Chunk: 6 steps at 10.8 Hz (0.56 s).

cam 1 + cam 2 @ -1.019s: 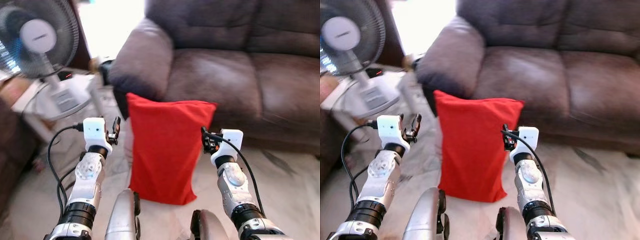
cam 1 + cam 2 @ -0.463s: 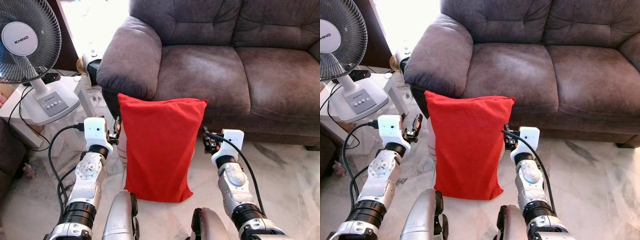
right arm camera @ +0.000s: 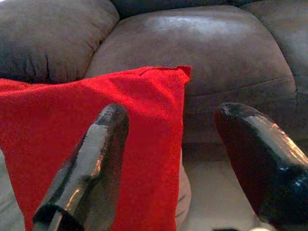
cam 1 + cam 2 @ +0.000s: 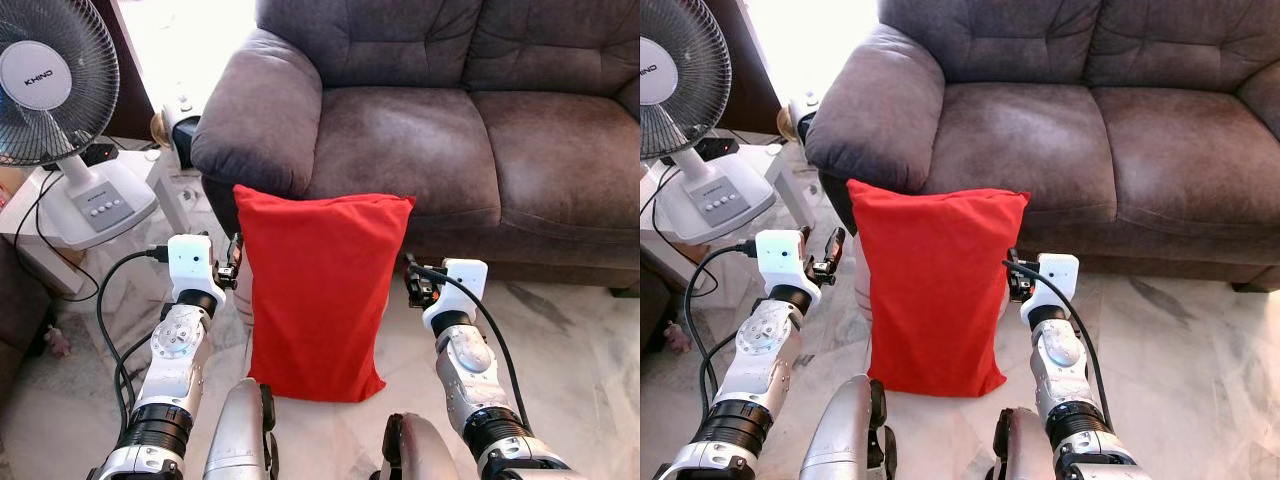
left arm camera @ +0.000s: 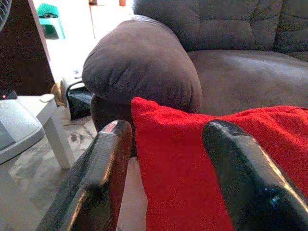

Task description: Move the pillow to the sofa from floor

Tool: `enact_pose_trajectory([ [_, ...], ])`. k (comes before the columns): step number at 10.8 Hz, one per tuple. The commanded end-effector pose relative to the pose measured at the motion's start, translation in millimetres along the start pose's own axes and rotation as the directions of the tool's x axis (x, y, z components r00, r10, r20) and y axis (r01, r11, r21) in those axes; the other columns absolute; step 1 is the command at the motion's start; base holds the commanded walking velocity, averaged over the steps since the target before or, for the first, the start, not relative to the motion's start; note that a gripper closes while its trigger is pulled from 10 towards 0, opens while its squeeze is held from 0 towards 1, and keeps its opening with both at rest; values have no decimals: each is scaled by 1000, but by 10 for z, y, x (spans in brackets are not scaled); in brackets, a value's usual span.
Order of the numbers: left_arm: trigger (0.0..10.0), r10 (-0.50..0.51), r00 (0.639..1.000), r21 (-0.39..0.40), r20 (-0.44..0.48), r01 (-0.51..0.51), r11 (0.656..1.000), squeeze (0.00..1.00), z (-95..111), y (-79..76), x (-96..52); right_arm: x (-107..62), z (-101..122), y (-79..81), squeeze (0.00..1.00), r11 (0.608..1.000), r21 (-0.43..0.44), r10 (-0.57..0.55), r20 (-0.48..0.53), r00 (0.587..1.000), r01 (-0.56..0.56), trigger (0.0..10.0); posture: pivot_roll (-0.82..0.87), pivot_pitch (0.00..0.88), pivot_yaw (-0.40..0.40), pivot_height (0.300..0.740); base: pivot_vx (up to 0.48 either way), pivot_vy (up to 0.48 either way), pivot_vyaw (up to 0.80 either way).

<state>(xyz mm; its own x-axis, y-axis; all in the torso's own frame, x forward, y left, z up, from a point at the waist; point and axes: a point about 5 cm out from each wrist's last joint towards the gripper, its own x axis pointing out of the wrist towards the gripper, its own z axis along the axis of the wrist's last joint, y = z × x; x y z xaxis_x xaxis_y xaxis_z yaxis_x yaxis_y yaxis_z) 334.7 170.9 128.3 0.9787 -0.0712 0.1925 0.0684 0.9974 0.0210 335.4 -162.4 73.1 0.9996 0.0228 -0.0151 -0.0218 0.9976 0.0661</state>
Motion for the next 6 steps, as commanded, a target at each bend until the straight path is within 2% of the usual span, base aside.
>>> enact_pose_trajectory([
  [1,10000,-3,1000,-9,-5,3,1000,0,5,6,5,-3,-20,11,0,1000,4,4,-14,1000,-4,10000,133,191,3,569,0,0,0],
  [6,10000,4,1000,-3,-2,-4,1000,0,10,18,2,-10,-28,0,0,1000,4,-3,-15,1000,3,10000,134,191,2,569,0,0,0],
])
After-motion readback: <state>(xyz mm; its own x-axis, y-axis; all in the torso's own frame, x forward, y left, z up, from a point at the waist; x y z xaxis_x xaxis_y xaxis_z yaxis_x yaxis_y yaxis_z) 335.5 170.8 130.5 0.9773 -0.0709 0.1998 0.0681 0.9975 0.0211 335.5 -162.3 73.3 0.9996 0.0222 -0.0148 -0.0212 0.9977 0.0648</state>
